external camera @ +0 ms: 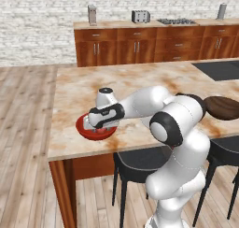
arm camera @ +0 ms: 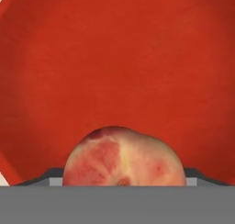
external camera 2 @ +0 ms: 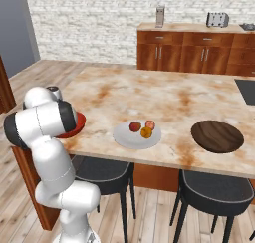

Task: Take the fruits from the plate on the dining counter and place two fruits in each bowl.

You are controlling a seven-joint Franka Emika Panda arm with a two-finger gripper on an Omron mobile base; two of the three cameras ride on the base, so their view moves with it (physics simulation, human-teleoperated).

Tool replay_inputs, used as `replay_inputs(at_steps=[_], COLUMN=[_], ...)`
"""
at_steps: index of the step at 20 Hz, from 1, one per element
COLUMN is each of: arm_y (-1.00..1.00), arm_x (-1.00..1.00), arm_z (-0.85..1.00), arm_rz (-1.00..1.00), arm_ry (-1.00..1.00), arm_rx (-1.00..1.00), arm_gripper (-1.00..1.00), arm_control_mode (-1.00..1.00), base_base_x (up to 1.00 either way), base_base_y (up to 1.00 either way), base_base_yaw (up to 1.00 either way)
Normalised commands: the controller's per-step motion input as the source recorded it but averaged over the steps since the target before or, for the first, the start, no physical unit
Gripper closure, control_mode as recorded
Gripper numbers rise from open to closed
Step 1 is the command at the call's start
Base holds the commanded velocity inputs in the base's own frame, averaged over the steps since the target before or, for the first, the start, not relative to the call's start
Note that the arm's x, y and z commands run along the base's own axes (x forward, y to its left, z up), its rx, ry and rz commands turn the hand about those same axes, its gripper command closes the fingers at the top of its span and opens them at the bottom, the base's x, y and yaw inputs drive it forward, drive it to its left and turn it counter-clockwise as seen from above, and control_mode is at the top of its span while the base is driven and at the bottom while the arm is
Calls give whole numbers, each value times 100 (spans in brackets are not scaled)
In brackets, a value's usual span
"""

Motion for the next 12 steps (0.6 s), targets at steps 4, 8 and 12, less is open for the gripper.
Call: replay_inputs(at_steps=[4, 8, 12], arm_y=[4, 0, 0], arm_x=[0, 0, 0], arm_z=[0, 0, 6], arm_rz=[1, 0, 2], arm_ry=[0, 0, 0], arm_rx=[0, 0, 0], arm_gripper=[-100, -100, -100], arm_control_mode=[-100, -100, -100], base_base_x=[0, 0, 0], base_base_y=[0, 0, 0], base_base_yaw=[0, 0, 0])
